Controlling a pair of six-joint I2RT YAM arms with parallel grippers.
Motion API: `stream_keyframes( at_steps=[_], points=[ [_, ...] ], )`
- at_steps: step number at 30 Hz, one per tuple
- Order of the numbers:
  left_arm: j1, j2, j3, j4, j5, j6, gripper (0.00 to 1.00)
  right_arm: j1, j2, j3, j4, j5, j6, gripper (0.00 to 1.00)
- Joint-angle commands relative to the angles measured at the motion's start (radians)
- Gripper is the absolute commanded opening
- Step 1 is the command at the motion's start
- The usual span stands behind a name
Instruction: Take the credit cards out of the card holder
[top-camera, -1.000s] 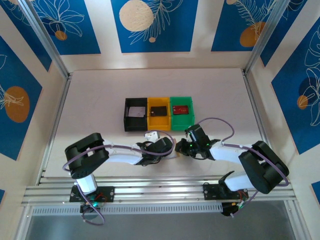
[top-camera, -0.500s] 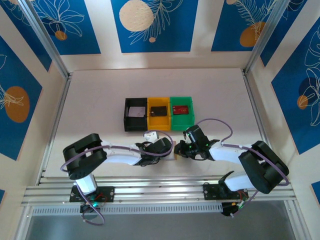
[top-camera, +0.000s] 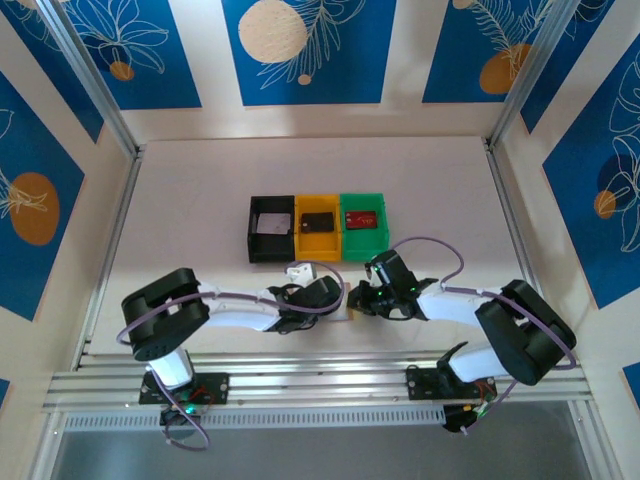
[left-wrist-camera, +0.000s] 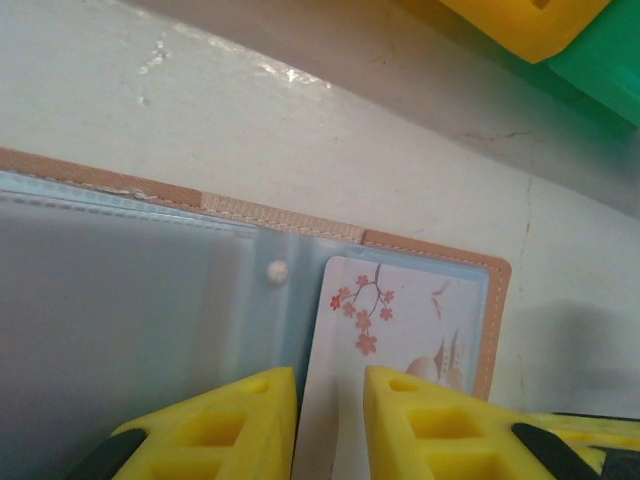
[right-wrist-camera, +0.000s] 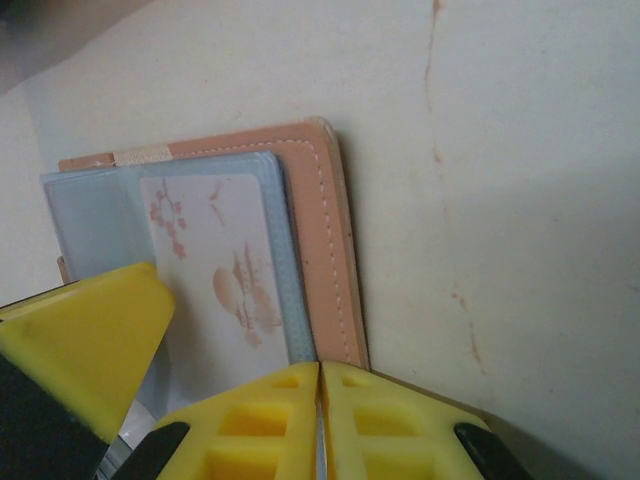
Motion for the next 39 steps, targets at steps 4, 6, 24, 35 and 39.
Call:
stream_keyframes(
  at_steps=[4,6,24,35,39],
  points=[
    [-0.013,-0.035,-0.02,-0.089,-0.042,0.025,0.23,0.01,0.026,0.002,-0.044,-0.008,-0.015,0.11],
    [-0.013,-0.034,-0.021,-0.084,-0.041,0.027,0.23,0.01,0.026,0.001,-0.045,-0.007,-0.014,0.11],
    [-0.013,0.024,-0.021,0.021,0.001,0.019,0.23,0.041,0.084,0.009,0.006,-0.011,0.008,0.1],
    [-0.013,0.022,-0.083,0.131,0.008,0.007,0.2,0.055,0.144,0.01,0.055,-0.026,0.019,0.1],
    [-0.013,0.012,-0.097,0.168,0.011,0.018,0.18,0.06,0.153,0.013,0.059,-0.026,0.019,0.1]
  ],
)
